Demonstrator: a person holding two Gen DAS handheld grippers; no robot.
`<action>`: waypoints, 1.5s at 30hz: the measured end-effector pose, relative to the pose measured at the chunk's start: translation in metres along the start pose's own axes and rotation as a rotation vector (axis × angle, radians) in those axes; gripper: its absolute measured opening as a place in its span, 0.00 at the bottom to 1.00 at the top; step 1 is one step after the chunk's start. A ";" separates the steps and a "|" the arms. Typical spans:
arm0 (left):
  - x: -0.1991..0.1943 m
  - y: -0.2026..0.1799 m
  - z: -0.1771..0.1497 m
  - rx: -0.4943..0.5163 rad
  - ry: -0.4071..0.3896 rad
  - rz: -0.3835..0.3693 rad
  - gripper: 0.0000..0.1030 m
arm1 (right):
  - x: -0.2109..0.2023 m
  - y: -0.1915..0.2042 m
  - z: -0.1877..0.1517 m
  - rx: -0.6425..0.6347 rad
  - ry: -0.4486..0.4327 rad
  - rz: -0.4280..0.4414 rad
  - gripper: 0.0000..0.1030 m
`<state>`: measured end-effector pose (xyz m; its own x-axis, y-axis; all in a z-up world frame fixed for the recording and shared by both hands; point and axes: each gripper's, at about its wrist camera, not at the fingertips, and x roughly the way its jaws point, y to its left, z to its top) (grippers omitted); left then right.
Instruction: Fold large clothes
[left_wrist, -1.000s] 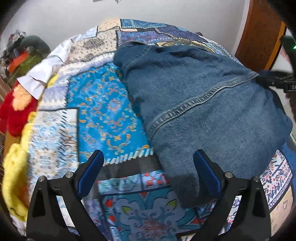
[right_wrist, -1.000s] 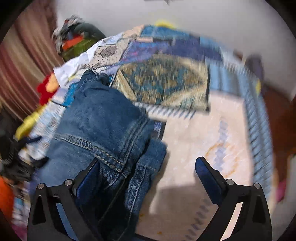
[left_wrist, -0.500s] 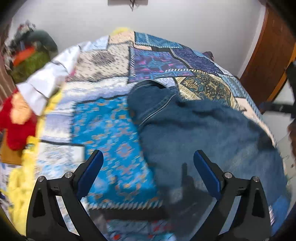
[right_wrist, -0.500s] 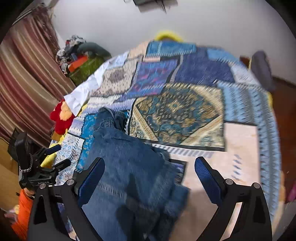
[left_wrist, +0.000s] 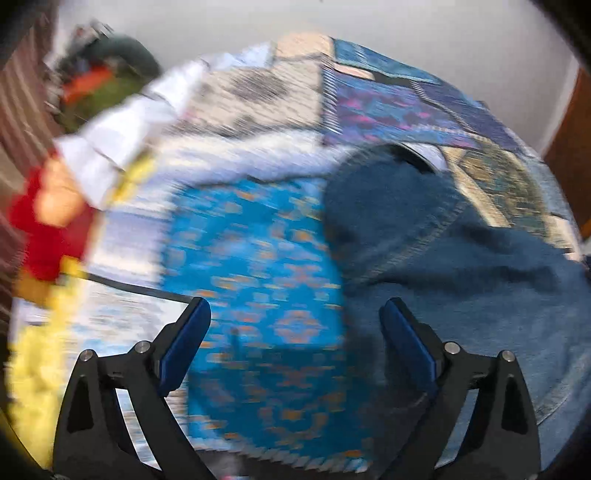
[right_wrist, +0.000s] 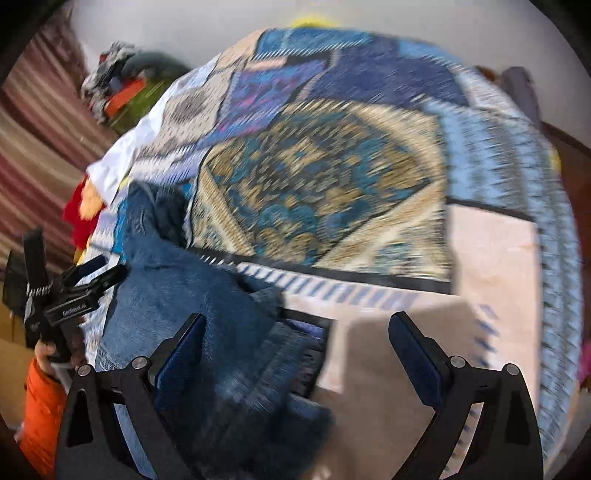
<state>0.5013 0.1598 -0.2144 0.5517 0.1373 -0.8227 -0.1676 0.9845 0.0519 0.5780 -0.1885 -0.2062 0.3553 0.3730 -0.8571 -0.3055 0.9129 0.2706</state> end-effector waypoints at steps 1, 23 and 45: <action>-0.005 0.004 -0.001 -0.002 -0.007 -0.011 0.93 | -0.012 -0.004 -0.002 0.013 -0.022 -0.019 0.95; 0.001 -0.011 -0.079 -0.248 0.349 -0.656 0.99 | 0.005 0.021 -0.072 0.110 0.249 0.282 0.96; -0.041 -0.029 -0.044 -0.189 0.246 -0.667 0.71 | 0.004 0.048 -0.060 0.180 0.212 0.390 0.50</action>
<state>0.4478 0.1213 -0.2071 0.3898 -0.5349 -0.7496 -0.0102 0.8114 -0.5844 0.5119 -0.1529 -0.2226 0.0507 0.6687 -0.7418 -0.2161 0.7325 0.6456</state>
